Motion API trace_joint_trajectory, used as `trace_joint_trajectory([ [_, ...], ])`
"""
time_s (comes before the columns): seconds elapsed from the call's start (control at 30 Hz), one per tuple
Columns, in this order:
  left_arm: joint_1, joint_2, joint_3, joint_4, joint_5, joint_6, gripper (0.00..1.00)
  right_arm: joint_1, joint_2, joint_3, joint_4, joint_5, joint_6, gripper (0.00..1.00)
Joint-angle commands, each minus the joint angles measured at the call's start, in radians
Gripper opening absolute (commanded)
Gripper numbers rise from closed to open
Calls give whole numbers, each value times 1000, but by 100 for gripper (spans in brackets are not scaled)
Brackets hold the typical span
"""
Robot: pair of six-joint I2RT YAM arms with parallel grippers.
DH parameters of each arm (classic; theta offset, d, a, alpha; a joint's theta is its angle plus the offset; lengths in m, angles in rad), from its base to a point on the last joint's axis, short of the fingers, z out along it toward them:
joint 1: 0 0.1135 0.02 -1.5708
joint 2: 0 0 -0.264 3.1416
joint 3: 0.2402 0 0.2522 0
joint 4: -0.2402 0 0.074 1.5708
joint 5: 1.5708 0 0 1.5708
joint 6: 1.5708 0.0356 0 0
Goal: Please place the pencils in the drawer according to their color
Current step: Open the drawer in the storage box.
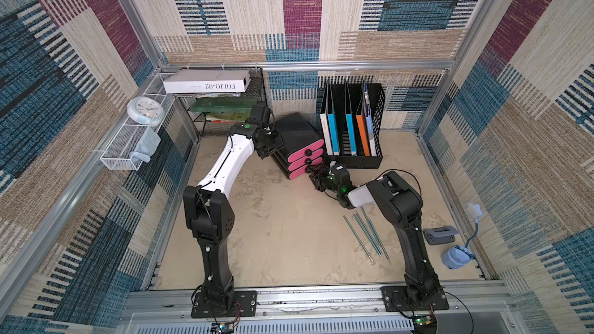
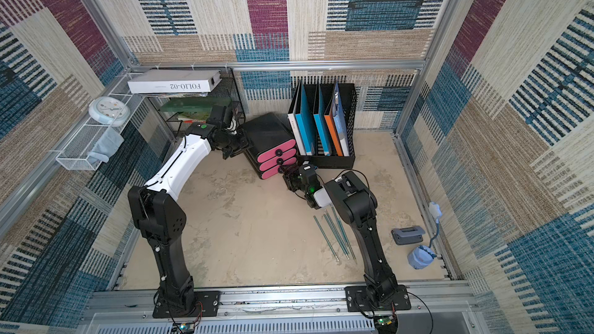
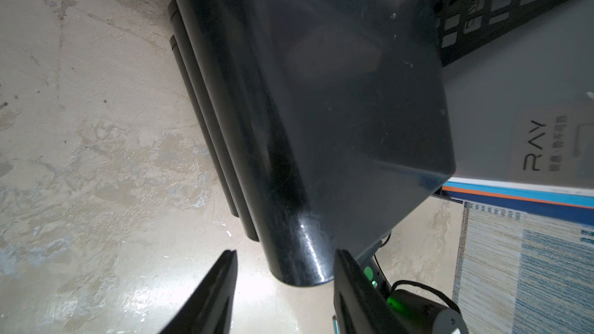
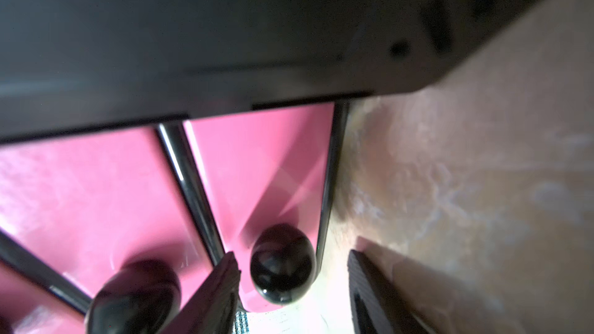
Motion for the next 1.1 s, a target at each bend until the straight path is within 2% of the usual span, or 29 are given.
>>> trace_joint_trajectory([
  [0.0, 1, -9, -10, 12, 6, 10, 53, 0, 14, 7, -62, -3, 2, 54],
  [0.23, 1, -16, -34, 24, 7, 9, 53, 1, 17, 7, -56, -10, -6, 40],
  [0.5, 1, -23, -50, 33, 9, 7, 53, 5, 10, 9, -53, -32, -22, 30],
  [1.07, 1, -47, -87, 52, 12, 3, 52, 69, -26, -25, -50, -40, -35, 26],
])
